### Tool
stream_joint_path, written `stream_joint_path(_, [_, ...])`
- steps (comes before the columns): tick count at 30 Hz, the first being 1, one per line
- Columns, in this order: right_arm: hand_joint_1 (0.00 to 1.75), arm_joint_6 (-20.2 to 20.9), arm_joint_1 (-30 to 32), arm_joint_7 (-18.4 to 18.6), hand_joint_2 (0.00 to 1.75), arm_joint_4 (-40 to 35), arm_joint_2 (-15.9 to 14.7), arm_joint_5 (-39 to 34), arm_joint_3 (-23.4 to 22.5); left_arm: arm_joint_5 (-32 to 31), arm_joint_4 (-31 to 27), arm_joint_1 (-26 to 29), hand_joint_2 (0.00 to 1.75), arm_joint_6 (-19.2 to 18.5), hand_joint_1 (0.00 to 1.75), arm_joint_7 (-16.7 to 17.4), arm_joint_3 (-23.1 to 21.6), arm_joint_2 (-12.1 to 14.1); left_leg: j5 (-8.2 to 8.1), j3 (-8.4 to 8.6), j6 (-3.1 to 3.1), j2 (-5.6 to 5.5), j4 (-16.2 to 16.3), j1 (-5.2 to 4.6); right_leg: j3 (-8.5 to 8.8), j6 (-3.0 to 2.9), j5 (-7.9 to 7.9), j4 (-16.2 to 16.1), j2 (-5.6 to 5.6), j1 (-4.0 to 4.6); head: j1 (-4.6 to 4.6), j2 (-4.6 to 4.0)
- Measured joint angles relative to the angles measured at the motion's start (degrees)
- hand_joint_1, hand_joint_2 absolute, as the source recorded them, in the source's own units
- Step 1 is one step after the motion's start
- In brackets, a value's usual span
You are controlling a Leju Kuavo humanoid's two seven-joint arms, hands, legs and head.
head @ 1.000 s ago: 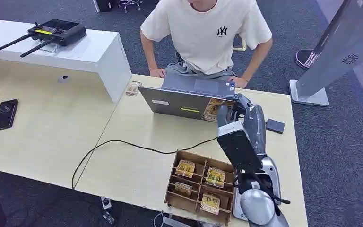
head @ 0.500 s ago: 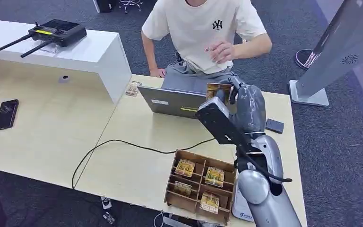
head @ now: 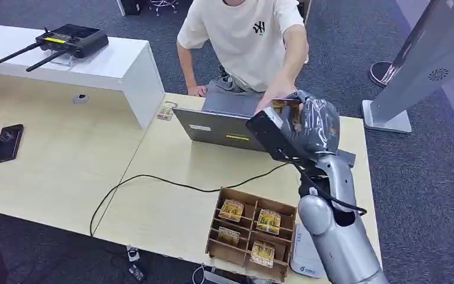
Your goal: Pass the card to the sensor for recognition and then transmit it.
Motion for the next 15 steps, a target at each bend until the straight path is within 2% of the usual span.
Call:
stream_joint_path(9, [1.75,0.4,-0.8,1.5,1.75,4.9,-1.7,11.9,-3.4,0.0,0.2,-2.0,0.00,-1.5,0.00,0.1,-2.3,-0.4,0.02,0.00,0.03,-0.01,0.0,-0.02,0.01,0.04,0.06,0.0,0.01,0.00,0.00,0.00])
stream_joint_path(10, [1.15,0.5,-0.8,1.5,1.75,5.2,-1.8,12.5,-3.8,0.1,0.2,-2.0,0.00,-1.4,0.00,0.1,-2.3,-0.4,0.02,0.00,0.03,-0.01,0.0,-0.02,0.00,0.04,0.06,0.0,0.01,0.00,0.00,0.00])
stream_joint_path(15, [1.15,0.6,-0.8,1.7,1.75,6.9,-1.9,14.9,-4.4,0.2,0.2,-2.1,0.00,-1.4,0.00,0.1,-2.7,-0.4,0.02,-0.04,0.03,0.00,0.0,0.00,-0.06,0.04,0.05,0.0,0.02,0.00,0.00,0.00])
